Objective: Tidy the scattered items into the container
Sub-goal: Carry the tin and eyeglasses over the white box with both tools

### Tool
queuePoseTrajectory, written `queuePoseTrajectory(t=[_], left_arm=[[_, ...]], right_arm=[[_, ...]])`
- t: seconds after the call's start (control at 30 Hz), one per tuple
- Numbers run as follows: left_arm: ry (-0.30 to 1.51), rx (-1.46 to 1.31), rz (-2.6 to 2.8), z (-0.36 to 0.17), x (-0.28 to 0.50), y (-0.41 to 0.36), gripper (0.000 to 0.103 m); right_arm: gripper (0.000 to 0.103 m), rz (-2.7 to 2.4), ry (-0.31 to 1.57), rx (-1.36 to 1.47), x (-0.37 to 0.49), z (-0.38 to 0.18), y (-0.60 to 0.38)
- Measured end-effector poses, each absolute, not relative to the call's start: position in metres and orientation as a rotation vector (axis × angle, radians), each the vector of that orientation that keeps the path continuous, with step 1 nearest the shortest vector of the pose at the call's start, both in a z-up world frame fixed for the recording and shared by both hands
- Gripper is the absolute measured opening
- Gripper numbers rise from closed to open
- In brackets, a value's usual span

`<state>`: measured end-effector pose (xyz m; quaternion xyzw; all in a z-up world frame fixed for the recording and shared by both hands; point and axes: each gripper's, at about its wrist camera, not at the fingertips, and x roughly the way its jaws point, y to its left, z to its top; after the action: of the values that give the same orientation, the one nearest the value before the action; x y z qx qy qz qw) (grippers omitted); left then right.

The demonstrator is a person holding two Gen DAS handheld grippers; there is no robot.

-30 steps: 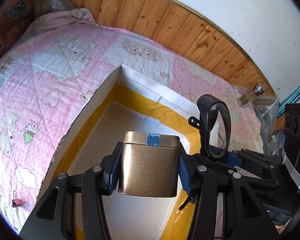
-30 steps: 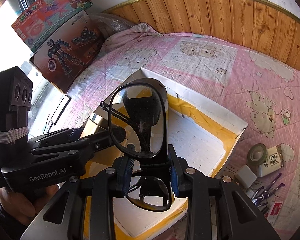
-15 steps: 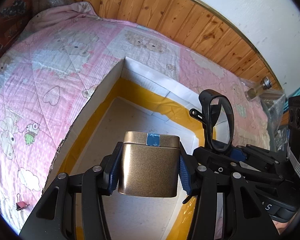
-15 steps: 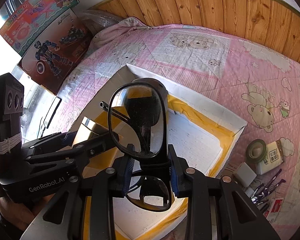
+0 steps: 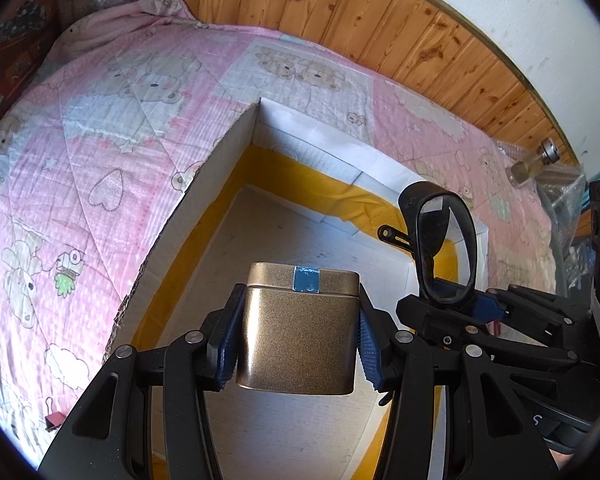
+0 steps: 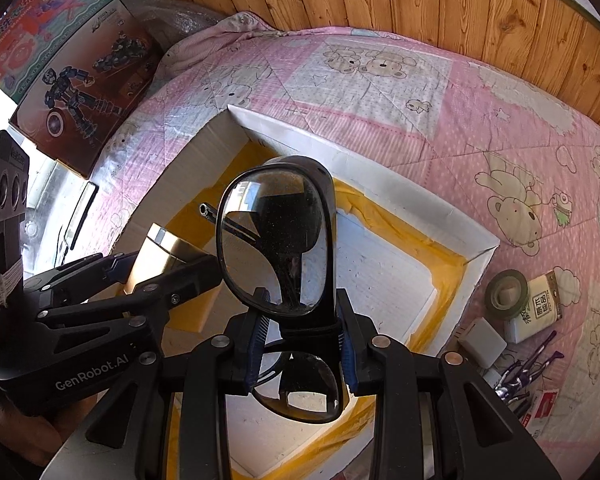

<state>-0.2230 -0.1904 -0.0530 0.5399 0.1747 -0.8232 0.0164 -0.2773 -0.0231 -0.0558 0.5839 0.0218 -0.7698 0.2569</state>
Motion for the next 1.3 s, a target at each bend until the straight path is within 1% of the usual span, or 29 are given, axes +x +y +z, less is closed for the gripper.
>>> queuePoseTrajectory(t=[0.17,0.33,0.63,0.97,1.3], left_arm=[[0.528,1.695,-2.549,-0.058,-0.226,-0.189,0.052],[0.516,1.705,-2.542,-0.061,-0.229,-0.189,0.052],[0.530,1.723,-2.519,-0.067,-0.235,-0.194,0.052],[0.498,1.738,-2.521,-0.067,-0.240,-0.193,0.052],[0.448,1.802,-2.480,-0.079,-0.246,-0.192,0.052]], right_arm=[[0.033,-2.058,0.027,1.635,-0.281,-0.063,-0.022],[0.033,-2.057,0.038,1.659,-0.284,-0.064,-0.023],[0.033,-2.036,-0.034,1.732,-0.290,-0.072,-0.024],[0.033,-2.022,-0.116,1.799,-0.294,-0.073,-0.021],[0.033,-2.044,0.024,1.834,-0.293,-0.077,-0.030]])
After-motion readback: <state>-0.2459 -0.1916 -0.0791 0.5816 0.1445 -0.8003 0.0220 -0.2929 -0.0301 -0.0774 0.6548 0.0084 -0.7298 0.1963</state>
